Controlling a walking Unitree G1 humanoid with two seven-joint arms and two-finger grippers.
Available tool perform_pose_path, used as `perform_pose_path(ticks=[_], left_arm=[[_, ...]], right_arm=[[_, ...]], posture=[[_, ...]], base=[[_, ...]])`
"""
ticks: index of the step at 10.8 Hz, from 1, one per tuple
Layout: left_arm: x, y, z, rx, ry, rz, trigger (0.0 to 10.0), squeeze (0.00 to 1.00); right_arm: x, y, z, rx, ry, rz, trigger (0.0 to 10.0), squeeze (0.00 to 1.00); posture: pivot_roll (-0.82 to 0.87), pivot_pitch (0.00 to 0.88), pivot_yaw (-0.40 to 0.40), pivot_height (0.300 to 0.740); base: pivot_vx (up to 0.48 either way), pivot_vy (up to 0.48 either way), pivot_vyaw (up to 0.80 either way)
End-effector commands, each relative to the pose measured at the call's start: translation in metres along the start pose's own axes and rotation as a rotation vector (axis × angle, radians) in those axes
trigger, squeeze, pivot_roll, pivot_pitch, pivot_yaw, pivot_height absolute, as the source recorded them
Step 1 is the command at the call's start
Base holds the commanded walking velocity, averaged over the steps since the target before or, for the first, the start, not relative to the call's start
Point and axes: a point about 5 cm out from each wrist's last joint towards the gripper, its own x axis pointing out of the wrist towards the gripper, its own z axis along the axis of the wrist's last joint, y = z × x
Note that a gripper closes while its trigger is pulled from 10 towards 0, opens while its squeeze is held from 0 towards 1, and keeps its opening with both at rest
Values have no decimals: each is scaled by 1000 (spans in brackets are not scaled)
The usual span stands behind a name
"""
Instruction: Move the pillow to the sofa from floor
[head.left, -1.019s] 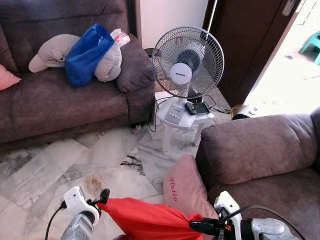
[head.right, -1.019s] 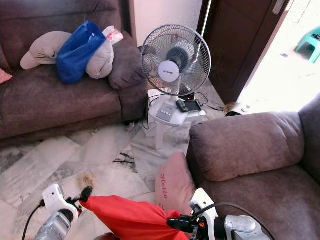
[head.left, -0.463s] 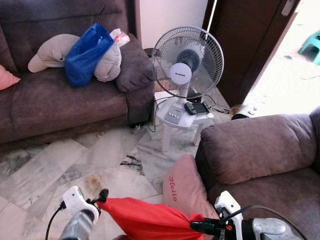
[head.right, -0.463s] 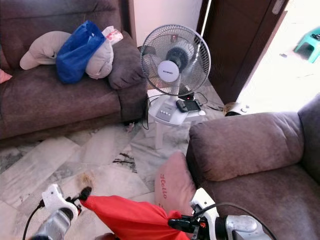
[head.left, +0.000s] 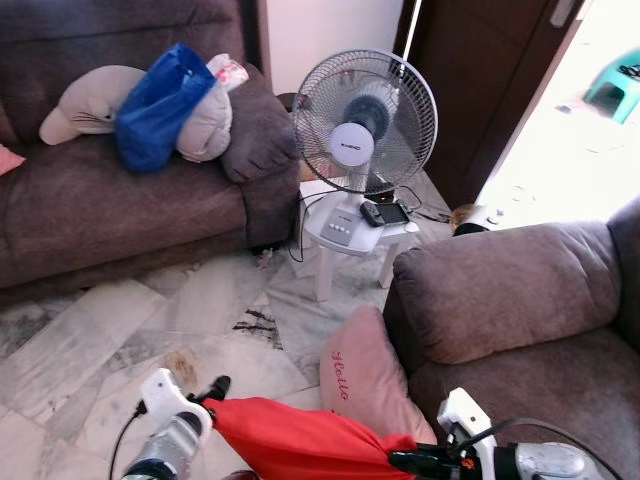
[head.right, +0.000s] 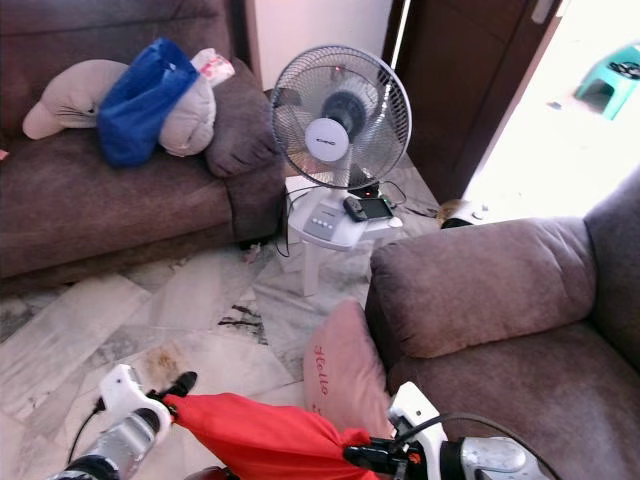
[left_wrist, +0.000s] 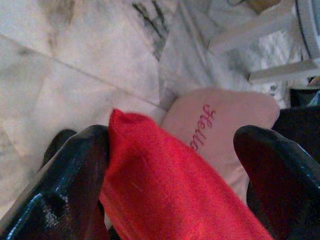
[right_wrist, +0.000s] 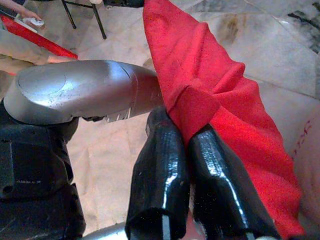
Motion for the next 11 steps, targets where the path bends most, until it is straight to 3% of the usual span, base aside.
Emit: perform_pose_path(ticks=[1, 3, 5, 6, 7, 9, 11], left_arm=[[1, -5, -7, 15, 52, 3, 10000, 0], [2, -11, -17, 32, 118, -19, 10000, 0], [2, -11, -18, 31, 111, 19, 10000, 0], [2, -10, -18, 19, 118, 39, 8392, 0], [2, -9, -17, 26, 124, 50, 0, 0], [2, -9, -17, 13, 121, 54, 0, 0], [0, 1, -17, -1, 128, 105, 0, 0]], right_arm=[[-11, 1, 18, -55, -71, -1, 10000, 133], [-17, 3, 20, -58, -72, -6, 10000, 141], [-20, 5, 20, -58, -71, -9, 10000, 169], [-24, 5, 20, -56, -70, -17, 10000, 192], [-26, 5, 19, -53, -67, -25, 10000, 263], [-27, 5, 19, -50, -67, -29, 10000, 325], [-30, 7, 18, -48, -65, -29, 10000, 357]], posture=[[-78, 62, -68, 740], [-96, 65, -69, 740], [-118, 65, -68, 740], [-125, 65, -68, 740], [-124, 65, -68, 740], [-129, 67, -67, 740], [-139, 68, -65, 740]], base=[[0, 0, 0], [0, 0, 0], [0, 0, 0], [0, 0, 0], [0, 0, 0], [0, 0, 0], [0, 0, 0]])
